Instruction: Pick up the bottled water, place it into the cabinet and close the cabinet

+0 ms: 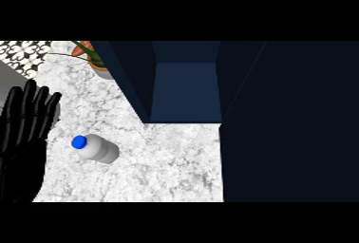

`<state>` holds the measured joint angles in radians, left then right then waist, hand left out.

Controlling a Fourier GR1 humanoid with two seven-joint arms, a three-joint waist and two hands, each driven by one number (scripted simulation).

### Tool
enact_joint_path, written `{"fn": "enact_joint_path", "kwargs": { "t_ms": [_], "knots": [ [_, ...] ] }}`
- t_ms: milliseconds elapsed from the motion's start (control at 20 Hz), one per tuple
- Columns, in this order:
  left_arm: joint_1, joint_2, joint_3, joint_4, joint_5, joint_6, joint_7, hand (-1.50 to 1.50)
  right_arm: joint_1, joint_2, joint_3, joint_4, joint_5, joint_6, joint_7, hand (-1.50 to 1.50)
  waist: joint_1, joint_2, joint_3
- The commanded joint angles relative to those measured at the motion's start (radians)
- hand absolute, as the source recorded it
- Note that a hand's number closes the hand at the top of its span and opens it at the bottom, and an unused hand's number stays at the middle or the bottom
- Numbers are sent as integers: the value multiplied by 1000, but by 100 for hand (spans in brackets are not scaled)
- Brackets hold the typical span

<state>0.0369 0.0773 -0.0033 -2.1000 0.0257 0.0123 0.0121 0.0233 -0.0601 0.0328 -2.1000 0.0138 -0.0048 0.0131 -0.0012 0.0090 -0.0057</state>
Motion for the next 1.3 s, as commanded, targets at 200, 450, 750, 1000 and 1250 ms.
{"fn": "enact_joint_path", "kwargs": {
  "t_ms": [200,450,750,1000,1250],
  "knots": [
    [-27,-36,-104,-101,-112,39,36,-150,88,-42,33,-141,53,46,-7,-150,-3,-12,6],
    [121,-76,-131,1,177,216,201,-150,203,38,67,-89,-270,94,147,-150,-8,-12,6],
    [280,-77,-241,-150,152,274,203,-150,302,14,68,-188,-326,117,189,-150,3,-12,6],
    [345,-65,-212,-139,188,205,148,-150,410,47,89,-186,-317,145,105,-150,1,-11,6],
    [441,-54,-215,-200,187,185,119,-150,518,-17,16,-266,-434,231,103,-150,-1,-12,6]
  ]
}}
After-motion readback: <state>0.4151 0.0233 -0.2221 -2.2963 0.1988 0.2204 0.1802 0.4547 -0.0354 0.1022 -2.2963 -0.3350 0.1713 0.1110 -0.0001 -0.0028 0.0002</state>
